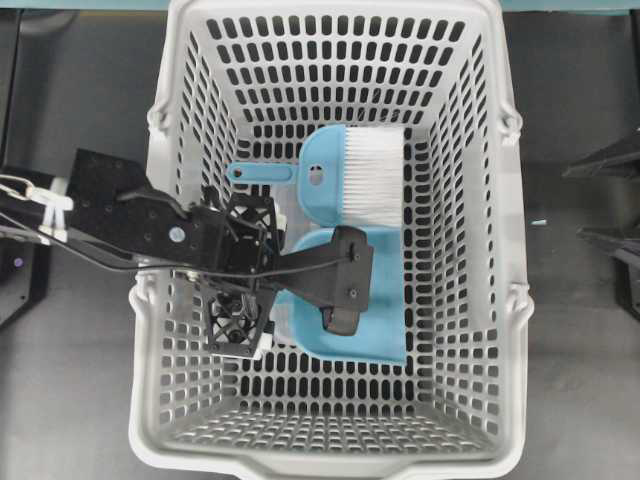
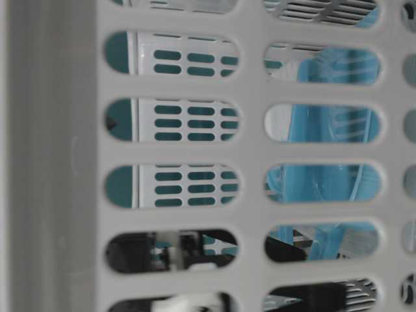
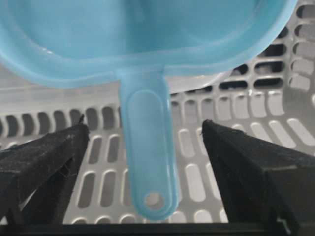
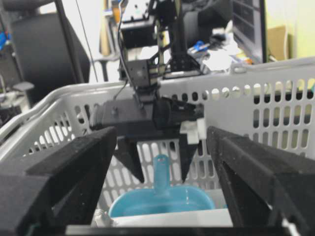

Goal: Pick up the dustpan from the shopping basket with the left arm.
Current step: 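Lower the left gripper and close it on the dustpan handle, then lift the gripped dustpan upward with the left gripper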

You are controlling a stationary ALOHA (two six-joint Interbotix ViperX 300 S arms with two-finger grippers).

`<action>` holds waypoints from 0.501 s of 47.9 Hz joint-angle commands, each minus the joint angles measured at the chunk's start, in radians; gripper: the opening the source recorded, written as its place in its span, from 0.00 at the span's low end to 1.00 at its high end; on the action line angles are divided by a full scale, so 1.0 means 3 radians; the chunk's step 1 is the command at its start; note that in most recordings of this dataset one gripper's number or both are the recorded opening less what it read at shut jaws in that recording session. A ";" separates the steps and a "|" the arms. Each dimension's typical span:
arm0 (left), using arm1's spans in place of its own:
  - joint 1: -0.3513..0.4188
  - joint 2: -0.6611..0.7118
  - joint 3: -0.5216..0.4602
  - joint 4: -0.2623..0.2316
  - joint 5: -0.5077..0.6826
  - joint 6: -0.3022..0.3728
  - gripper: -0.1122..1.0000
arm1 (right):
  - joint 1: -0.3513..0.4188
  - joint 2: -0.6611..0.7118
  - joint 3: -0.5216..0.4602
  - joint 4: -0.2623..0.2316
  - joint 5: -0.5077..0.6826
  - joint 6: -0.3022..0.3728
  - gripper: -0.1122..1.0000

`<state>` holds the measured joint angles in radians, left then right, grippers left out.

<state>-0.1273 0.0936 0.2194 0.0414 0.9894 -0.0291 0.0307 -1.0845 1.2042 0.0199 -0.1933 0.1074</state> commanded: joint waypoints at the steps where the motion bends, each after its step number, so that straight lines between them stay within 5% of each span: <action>1: -0.0036 0.0010 0.0005 0.0010 -0.0010 -0.0005 0.91 | 0.0000 0.0015 -0.0020 0.0015 -0.0015 0.0005 0.75; 10: -0.0020 0.0031 0.0051 0.0010 -0.0010 -0.0015 0.85 | 0.0000 0.0015 -0.0010 0.0015 -0.0015 0.0005 0.75; 20: -0.0020 -0.0051 0.0015 0.0010 0.0000 0.0036 0.38 | 0.0010 0.0010 -0.0005 0.0015 -0.0015 0.0005 0.75; 24: -0.0010 -0.0112 -0.0056 0.0010 0.0015 0.0041 0.35 | 0.0010 0.0010 -0.0005 0.0015 -0.0015 0.0005 0.75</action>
<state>-0.1335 0.1012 0.2362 0.0430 0.9910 -0.0153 0.0307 -1.0876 1.2103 0.0199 -0.1917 0.1074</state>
